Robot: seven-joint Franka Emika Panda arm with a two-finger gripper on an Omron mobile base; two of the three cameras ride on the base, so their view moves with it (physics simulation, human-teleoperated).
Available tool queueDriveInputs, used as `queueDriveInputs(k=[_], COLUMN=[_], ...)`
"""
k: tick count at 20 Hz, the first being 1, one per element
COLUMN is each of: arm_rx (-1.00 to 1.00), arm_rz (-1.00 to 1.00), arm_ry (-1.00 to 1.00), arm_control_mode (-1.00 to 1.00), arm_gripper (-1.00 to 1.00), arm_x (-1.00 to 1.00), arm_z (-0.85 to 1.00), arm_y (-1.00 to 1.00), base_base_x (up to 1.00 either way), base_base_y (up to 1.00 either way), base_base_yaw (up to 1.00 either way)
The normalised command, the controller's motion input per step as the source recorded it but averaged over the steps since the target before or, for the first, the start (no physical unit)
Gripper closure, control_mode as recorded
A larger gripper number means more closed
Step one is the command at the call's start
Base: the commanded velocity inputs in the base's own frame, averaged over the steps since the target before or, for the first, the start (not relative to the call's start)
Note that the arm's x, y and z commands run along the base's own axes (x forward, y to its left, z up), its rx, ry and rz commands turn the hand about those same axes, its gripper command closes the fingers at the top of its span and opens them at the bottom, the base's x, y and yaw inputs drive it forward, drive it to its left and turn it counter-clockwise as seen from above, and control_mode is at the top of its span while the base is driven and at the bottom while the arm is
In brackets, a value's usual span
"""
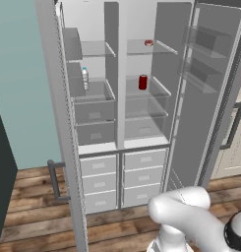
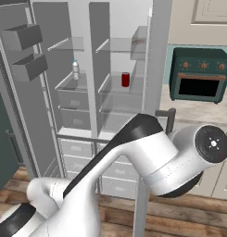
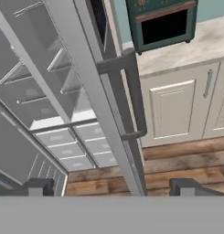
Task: Pick up the frozen steak from the freezer, place it on any shelf in the fridge, and close the fridge and freezer doors when done.
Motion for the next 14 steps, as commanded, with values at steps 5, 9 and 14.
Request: queueDriveInputs(k=[5,9,14], arm_rx=[0.2,0.25,0.22], arm_rz=[0.12,0.06,0.0], arm_ry=[0.0,0.0,0.0], arm_control_mode=[-1.0,-1.0,-1.0], arm_gripper=[-1.0,-1.0,-1.0], arm_x=[0.46,0.34,0.47], arm_z=[-0.1,-0.1,-0.23], arm_y=[-0.46,-0.28,0.0], base_base_x=[0.0,0.0,0.0], base_base_y=[0.0,0.0,0.0], base_base_yaw=[0.0,0.0,0.0])
